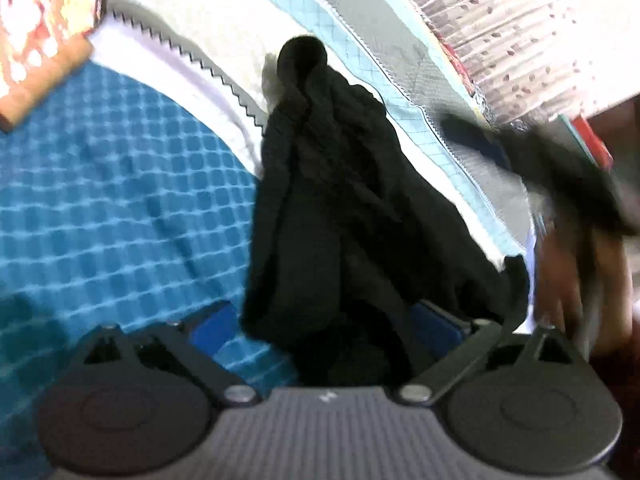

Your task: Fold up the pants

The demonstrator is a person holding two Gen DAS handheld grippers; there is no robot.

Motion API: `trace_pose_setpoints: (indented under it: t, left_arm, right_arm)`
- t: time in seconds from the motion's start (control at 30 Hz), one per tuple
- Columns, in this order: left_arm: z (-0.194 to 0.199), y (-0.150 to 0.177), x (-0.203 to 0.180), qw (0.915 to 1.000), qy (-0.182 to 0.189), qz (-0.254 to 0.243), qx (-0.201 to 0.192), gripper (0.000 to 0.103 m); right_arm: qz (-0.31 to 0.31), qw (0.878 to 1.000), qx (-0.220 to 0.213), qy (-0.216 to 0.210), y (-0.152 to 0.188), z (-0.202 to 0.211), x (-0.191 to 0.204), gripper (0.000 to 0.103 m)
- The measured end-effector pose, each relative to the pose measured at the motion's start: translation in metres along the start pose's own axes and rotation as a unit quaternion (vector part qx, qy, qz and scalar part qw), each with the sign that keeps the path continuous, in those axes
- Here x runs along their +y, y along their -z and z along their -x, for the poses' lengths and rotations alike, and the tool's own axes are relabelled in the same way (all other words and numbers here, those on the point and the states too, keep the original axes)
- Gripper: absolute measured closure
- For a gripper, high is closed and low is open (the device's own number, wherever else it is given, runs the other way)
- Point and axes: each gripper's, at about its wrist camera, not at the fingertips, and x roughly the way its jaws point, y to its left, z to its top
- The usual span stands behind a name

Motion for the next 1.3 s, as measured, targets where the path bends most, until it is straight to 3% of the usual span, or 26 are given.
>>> trace_pose_setpoints:
  t: [0.03, 0.1, 0.13, 0.27, 0.33, 0.4, 0.5, 0.6, 0.73, 0.8, 0.87, 0.97, 1.03, 1.1, 1.13, 1.2, 1.3]
  left_arm:
    - [-0.005, -0.001, -0.001, 1.0000, -0.008, 0.004, -0.001, 0.020]
    - [-0.010, -0.003, -0.003, 0.9997, -0.025, 0.003, -0.006, 0.054]
    - [-0.010, -0.003, -0.003, 0.9996, -0.026, 0.007, -0.002, 0.077]
    - [0.008, 0.001, -0.006, 0.9972, -0.071, 0.004, -0.021, 0.085]
    - [0.037, 0.010, -0.014, 0.9927, -0.106, -0.022, -0.053, 0.086]
    - [0.062, 0.019, -0.013, 0.9888, -0.127, -0.033, -0.072, 0.096]
    - [0.066, 0.028, -0.007, 0.9837, -0.167, -0.024, -0.061, 0.095]
    - [0.062, 0.029, -0.013, 0.9819, -0.177, -0.016, -0.064, 0.092]
    - [0.071, 0.013, -0.037, 0.9764, -0.183, -0.053, -0.101, 0.079]
    - [0.059, 0.000, -0.057, 0.9706, -0.198, -0.093, -0.101, 0.076]
    - [0.041, -0.015, -0.077, 0.9632, -0.213, -0.133, -0.095, 0.065]
    - [0.010, -0.036, -0.111, 0.9463, -0.233, -0.205, -0.091, 0.060]
    - [-0.018, -0.050, -0.132, 0.9374, -0.237, -0.241, -0.083, 0.060]
    - [-0.046, -0.062, -0.147, 0.9378, -0.231, -0.249, -0.072, 0.060]
    - [-0.060, -0.068, -0.153, 0.9404, -0.226, -0.247, -0.063, 0.060]
    - [-0.091, -0.076, -0.162, 0.9466, -0.216, -0.235, -0.042, 0.060]
    - [-0.133, -0.071, -0.181, 0.9557, -0.183, -0.230, -0.010, 0.060]
  right_arm:
    - [-0.008, 1.000, 0.005, -0.011, 0.015, 0.009, -0.001, 0.051]
    - [-0.034, 0.999, 0.027, -0.028, 0.046, 0.016, 0.003, 0.054]
    - [-0.046, 0.998, 0.040, -0.035, 0.061, 0.014, 0.004, 0.062]
    - [-0.092, 0.987, 0.100, -0.084, 0.102, -0.019, 0.030, 0.089]
    - [-0.059, 0.988, 0.099, -0.099, 0.108, -0.028, 0.070, 0.094]
    - [-0.012, 0.990, 0.095, -0.108, 0.110, -0.028, 0.105, 0.095]
    - [0.000, 0.990, 0.093, -0.107, 0.110, -0.037, 0.114, 0.095]
    - [-0.077, 0.984, 0.100, -0.128, 0.110, -0.038, 0.085, 0.095]
    - [-0.108, 0.988, 0.033, -0.106, 0.103, 0.015, 0.039, 0.068]
    - [-0.130, 0.989, 0.000, -0.076, 0.105, 0.045, 0.005, 0.067]
    - [-0.156, 0.987, -0.028, -0.026, 0.108, 0.075, -0.036, 0.067]
    - [-0.183, 0.977, -0.069, 0.088, 0.113, 0.129, -0.111, 0.067]
    - [-0.202, 0.960, -0.085, 0.176, 0.115, 0.161, -0.159, 0.067]
    - [-0.241, 0.933, -0.115, 0.244, 0.124, 0.194, -0.213, 0.063]
    - [-0.272, 0.914, -0.136, 0.270, 0.133, 0.212, -0.244, 0.059]
    - [-0.357, 0.864, -0.171, 0.310, 0.158, 0.240, -0.303, 0.056]
    - [-0.492, 0.796, -0.213, 0.281, 0.206, 0.258, -0.376, 0.055]
